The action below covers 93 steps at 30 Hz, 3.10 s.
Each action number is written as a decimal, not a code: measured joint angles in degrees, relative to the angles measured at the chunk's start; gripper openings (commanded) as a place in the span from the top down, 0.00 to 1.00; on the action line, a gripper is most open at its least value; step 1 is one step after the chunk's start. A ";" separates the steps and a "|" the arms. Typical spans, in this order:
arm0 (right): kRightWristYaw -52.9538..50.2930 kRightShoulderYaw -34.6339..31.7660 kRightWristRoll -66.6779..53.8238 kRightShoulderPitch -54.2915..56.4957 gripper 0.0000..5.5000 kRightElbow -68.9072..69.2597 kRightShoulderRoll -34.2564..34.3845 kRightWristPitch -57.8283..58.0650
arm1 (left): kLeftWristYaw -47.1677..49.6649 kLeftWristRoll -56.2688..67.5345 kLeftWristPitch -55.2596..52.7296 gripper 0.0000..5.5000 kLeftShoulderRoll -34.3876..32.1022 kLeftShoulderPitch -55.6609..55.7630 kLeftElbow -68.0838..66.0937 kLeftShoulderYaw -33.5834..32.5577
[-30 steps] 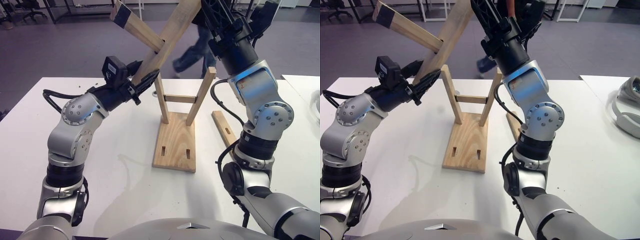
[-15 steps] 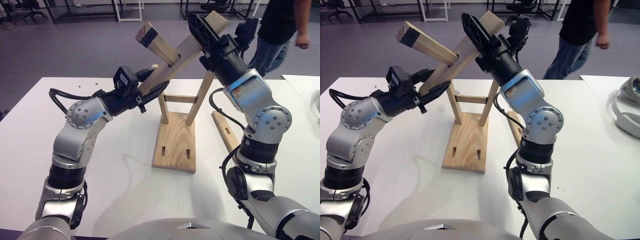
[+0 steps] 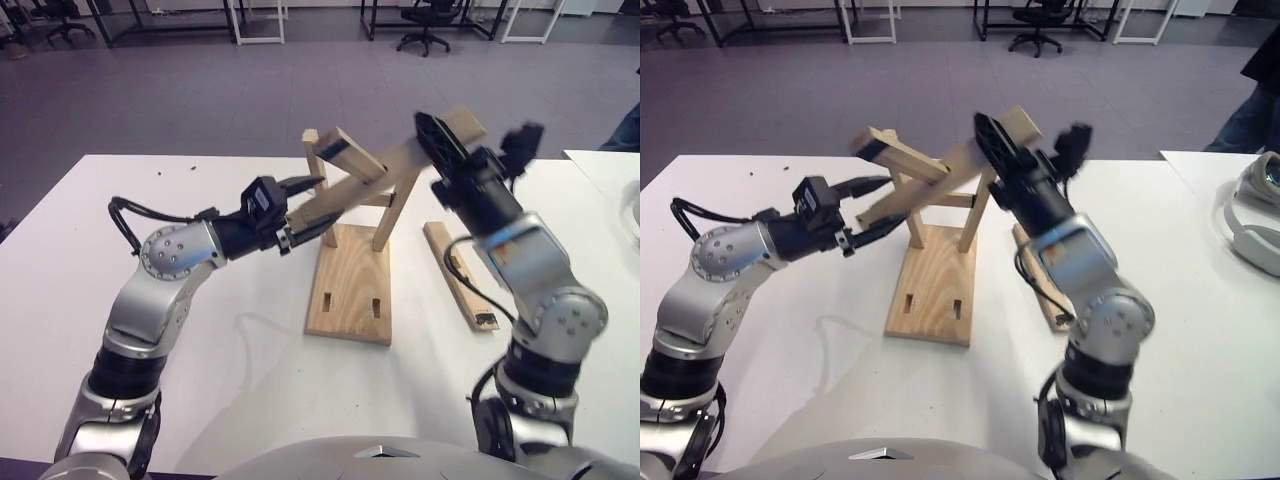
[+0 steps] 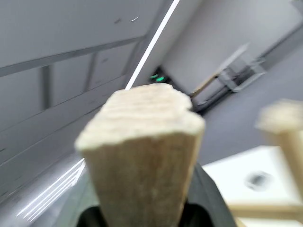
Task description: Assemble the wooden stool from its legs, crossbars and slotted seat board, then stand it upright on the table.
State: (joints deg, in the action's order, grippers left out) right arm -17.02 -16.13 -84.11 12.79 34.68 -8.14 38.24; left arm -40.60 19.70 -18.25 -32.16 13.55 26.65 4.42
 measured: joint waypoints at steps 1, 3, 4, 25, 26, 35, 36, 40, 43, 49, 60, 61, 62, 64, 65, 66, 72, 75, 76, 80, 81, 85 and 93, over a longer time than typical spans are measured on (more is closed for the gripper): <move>-0.70 -1.09 0.38 -5.32 0.81 2.23 -0.45 -0.28 | 0.40 -0.97 0.92 0.35 -0.45 -3.57 -0.19 -0.27; -2.04 -4.61 1.12 -18.09 0.81 5.37 -2.98 -0.54 | 2.04 -6.17 4.45 0.28 -1.15 -12.97 -3.44 -0.10; -2.09 -5.58 1.12 -21.53 0.81 6.55 -3.97 -0.70 | 3.51 -8.99 6.62 0.26 -1.23 -14.81 -5.05 0.13; -4.09 2.06 21.89 -17.24 0.81 11.11 -20.53 -0.46 | 4.66 -11.12 -4.64 0.17 9.64 -12.00 -9.59 8.93; -3.31 3.39 23.87 -17.16 0.81 10.78 -20.64 -0.41 | 4.95 -10.59 -5.33 0.17 9.66 -11.88 -9.06 8.11; 0.52 12.05 33.11 -12.12 0.81 8.30 -20.35 -0.15 | 6.16 -6.81 -8.27 0.17 9.30 -10.81 -7.94 1.25; 0.59 11.98 33.08 -12.12 0.81 8.18 -20.24 -0.15 | 6.18 -6.78 -8.66 0.17 9.29 -10.81 -7.92 1.02; 0.44 9.53 31.20 -14.00 0.81 8.29 -19.84 -0.20 | 6.29 -6.79 -8.83 0.17 9.47 -10.83 -7.64 0.95; 1.31 7.03 29.13 -16.04 0.81 8.53 -19.34 -0.38 | 6.65 -6.79 -8.92 0.17 9.55 -10.83 -6.40 0.95; 4.87 13.63 34.94 -17.11 0.81 9.76 -23.44 -1.26 | 7.50 -6.78 -9.09 0.17 9.68 -10.75 -5.85 0.97; 13.24 14.86 34.64 -3.77 0.81 -6.43 -22.93 -0.13 | 10.11 -6.81 -11.40 0.17 14.23 -10.45 -2.84 4.24; 13.63 14.86 34.67 -3.49 0.81 -6.78 -22.95 -0.13 | 10.13 -6.82 -11.40 0.17 14.44 -10.43 -2.84 4.47; 13.74 14.85 34.74 -3.47 0.81 -6.78 -22.95 -0.13 | 10.21 -6.84 -11.40 0.17 14.59 -10.38 -2.84 4.49; 13.98 14.86 35.16 -3.55 0.81 -6.74 -22.95 -0.14 | 11.43 -6.89 -11.41 0.17 14.64 -10.05 -2.84 4.44; 14.08 14.86 35.49 -3.59 0.81 -6.71 -22.93 -0.14 | 11.91 -6.90 -11.42 0.17 14.63 -9.91 -2.84 4.38; 14.44 14.86 36.18 -3.63 0.81 -6.64 -22.88 -0.14 | 12.34 -6.92 -11.45 0.17 14.55 -9.77 -2.84 4.17; 15.27 12.21 37.00 -2.96 0.62 -5.26 -20.48 1.20 | 12.85 -6.94 -11.45 0.17 13.56 -9.71 -2.96 3.11; 15.75 11.26 36.81 -2.40 0.52 -3.14 -19.50 1.31 | 12.90 -6.92 -11.44 0.17 13.24 -9.71 -2.99 2.77; 16.23 10.31 36.13 -2.50 0.49 -2.04 -19.11 1.36 | 12.89 -6.91 -11.43 0.17 12.99 -9.71 -3.06 2.55; 19.17 -0.41 27.45 0.69 0.34 0.30 -21.13 0.14 | 12.87 -6.87 -11.37 0.17 12.03 -9.78 -3.58 1.28; 19.05 -5.02 25.25 6.07 0.30 -1.15 -23.40 -0.89 | 12.87 -6.86 -11.31 0.17 11.85 -9.85 -3.62 0.89; 17.66 -6.27 27.65 9.96 0.23 -11.41 -27.38 2.12 | 12.97 -6.90 -10.96 0.17 11.83 -9.92 -4.09 0.75; 24.33 9.66 42.52 -11.31 0.23 -19.34 -28.28 10.05 | 14.68 -6.99 -10.88 0.17 11.90 -9.89 -4.75 0.25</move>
State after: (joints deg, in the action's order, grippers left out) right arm 7.31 -6.47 -41.59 1.48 15.34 -36.42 48.29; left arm -25.92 12.72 -29.13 -20.26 3.66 21.90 4.67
